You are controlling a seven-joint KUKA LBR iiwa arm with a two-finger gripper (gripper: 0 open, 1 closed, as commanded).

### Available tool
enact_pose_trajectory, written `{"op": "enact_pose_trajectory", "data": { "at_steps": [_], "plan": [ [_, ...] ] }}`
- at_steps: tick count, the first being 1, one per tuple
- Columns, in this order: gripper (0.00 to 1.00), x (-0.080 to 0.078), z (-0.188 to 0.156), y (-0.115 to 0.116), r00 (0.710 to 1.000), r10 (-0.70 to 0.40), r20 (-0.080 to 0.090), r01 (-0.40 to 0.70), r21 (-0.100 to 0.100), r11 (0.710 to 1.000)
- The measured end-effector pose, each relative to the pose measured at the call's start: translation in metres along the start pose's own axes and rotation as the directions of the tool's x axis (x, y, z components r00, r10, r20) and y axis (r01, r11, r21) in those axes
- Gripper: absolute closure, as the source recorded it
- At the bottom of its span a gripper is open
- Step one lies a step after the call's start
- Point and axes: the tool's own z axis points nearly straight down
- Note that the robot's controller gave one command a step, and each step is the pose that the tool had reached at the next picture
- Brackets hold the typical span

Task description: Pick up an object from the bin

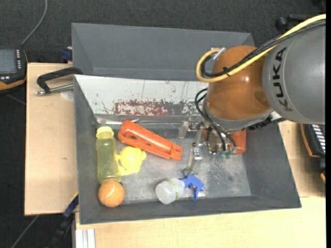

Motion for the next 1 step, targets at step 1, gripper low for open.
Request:
{"op": "enact_pose_trajectory", "data": {
  "at_steps": [1],
  "plan": [
    [0.0,0.0027,0.0237,0.0353,0.999,0.049,-0.006,-0.049,-0.004,0.999]
  ]
}}
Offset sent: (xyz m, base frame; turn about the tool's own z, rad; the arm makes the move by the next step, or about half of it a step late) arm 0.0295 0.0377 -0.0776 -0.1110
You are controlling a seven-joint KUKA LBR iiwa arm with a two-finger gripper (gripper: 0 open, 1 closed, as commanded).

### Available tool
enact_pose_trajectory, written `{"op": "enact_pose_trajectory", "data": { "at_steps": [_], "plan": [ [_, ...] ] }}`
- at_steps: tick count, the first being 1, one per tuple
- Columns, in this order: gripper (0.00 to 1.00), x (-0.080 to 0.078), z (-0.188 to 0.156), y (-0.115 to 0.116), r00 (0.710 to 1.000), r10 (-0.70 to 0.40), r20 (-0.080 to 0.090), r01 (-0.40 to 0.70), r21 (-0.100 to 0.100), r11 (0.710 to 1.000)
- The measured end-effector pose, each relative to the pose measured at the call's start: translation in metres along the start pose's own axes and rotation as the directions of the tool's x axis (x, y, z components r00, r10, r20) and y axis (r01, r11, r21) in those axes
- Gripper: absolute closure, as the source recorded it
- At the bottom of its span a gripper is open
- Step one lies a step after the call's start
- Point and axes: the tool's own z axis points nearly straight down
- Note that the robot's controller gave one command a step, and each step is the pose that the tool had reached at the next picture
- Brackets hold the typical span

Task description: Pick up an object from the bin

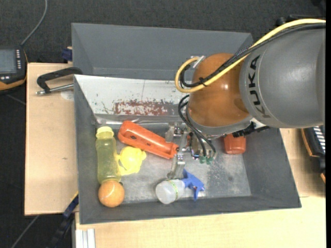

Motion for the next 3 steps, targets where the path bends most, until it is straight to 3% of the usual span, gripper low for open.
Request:
{"op": "enact_pose_trajectory", "data": {
  "at_steps": [1,2,3],
  "plan": [
    [0.0,-0.025,0.039,0.003,0.99,-0.143,0.009,0.143,0.003,0.99],
    [1.0,-0.043,0.074,0.009,0.973,-0.23,0.005,0.23,-0.001,0.973],
    [1.0,-0.043,0.074,0.009,0.973,-0.23,0.005,0.23,-0.001,0.973]
  ]
}}
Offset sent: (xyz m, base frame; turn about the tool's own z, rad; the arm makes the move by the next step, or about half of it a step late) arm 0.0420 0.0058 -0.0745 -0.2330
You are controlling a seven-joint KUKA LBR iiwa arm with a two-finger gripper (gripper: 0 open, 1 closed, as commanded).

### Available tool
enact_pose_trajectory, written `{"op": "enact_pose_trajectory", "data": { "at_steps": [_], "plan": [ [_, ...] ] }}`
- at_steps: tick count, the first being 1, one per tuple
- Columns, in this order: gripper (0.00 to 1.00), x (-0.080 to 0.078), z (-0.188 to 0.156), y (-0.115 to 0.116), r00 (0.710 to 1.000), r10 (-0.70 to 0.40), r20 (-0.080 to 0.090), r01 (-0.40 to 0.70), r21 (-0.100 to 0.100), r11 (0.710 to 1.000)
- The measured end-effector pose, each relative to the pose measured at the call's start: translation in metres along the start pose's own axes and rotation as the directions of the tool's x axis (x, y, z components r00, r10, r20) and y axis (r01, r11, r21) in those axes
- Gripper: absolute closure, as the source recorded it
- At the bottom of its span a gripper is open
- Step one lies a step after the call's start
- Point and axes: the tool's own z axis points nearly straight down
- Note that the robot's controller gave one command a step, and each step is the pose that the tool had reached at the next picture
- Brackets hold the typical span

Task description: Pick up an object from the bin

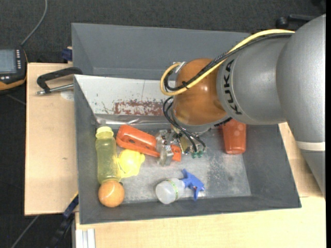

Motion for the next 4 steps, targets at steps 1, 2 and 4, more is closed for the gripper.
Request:
{"op": "enact_pose_trajectory", "data": {
  "at_steps": [1,2,4],
  "plan": [
    [1.0,-0.022,-0.019,0.012,1.0,-0.019,0.001,0.019,0.0,1.0],
    [1.0,-0.031,-0.028,0.016,1.0,-0.029,0.002,0.029,0.0,1.0],
    [1.0,-0.016,-0.101,0.031,1.0,0.009,0.009,-0.009,-0.002,1.0]
  ]
}}
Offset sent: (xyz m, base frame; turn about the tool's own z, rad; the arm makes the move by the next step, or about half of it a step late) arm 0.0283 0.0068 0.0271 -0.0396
